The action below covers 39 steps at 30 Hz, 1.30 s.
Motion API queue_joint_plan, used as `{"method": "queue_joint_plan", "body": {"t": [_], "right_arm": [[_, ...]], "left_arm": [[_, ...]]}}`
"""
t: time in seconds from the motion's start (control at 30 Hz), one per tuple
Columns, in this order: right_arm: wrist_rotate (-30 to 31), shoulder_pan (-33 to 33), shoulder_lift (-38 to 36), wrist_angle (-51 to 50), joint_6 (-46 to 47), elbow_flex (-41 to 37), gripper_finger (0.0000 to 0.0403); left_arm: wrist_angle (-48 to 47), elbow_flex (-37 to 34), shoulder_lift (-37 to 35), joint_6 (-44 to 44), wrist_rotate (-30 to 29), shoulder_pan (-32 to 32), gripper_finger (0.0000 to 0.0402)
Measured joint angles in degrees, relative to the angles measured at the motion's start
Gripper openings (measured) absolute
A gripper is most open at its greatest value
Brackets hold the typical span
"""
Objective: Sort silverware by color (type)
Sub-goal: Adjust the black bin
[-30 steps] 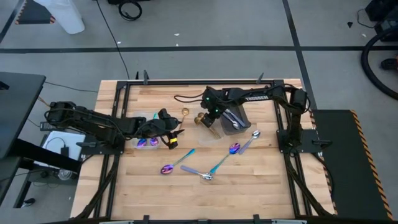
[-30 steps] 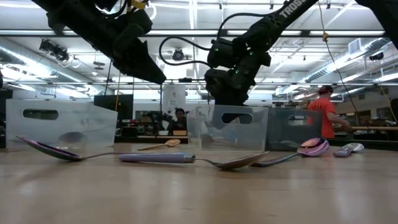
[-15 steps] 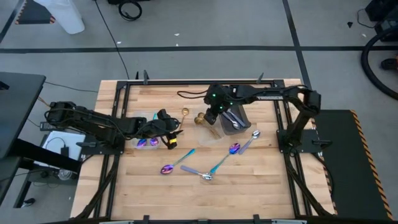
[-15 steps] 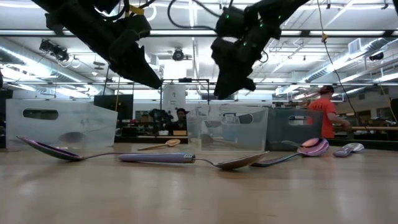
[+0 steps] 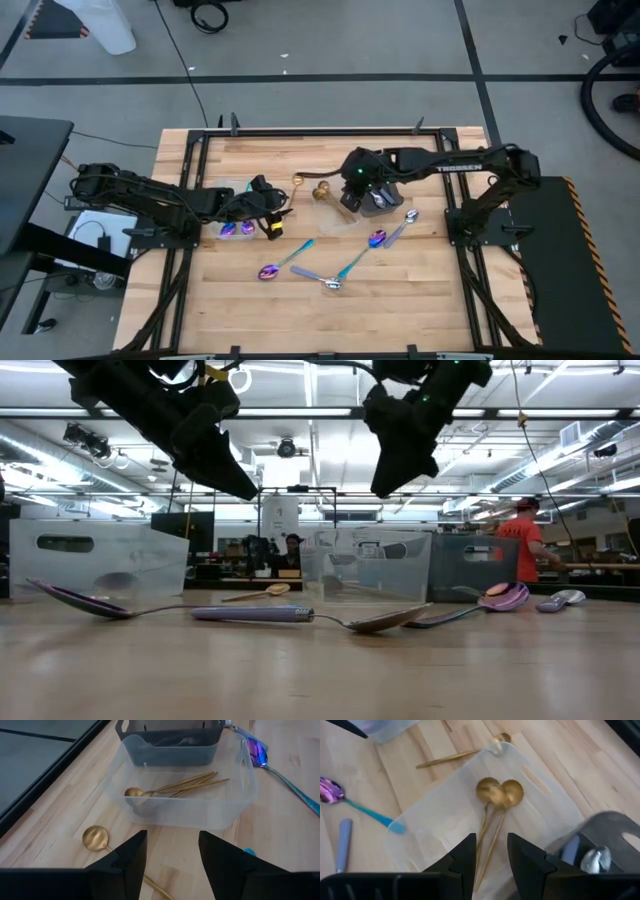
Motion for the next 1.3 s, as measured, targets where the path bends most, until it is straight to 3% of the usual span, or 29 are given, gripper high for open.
{"method": "queue_joint_plan", "body": {"t": [0.47,0.8,1.03,1.3], "right_arm": [[5.5,3.9,-8.8,2.0,4.9,-8.9,0.0121],[8.4,1.6,-11.4,3.9,6.4,-16.8,0.0121],[8.0,-3.2,-11.4,2.0,9.1,-20.6,0.0121],[2.3,-5.8,-11.3,-4.5,13.3,-24.3,0.0121]], "left_arm": [[-0.7,0.0,-1.6,0.0,0.2,-0.1,0.0188],[-0.8,0.0,-3.4,0.0,0.2,-0.1,0.0188],[-0.8,0.0,-3.4,0.0,0.2,-0.1,0.0188],[-1.3,0.0,-3.4,0.0,0.2,-0.1,0.0188]]}}
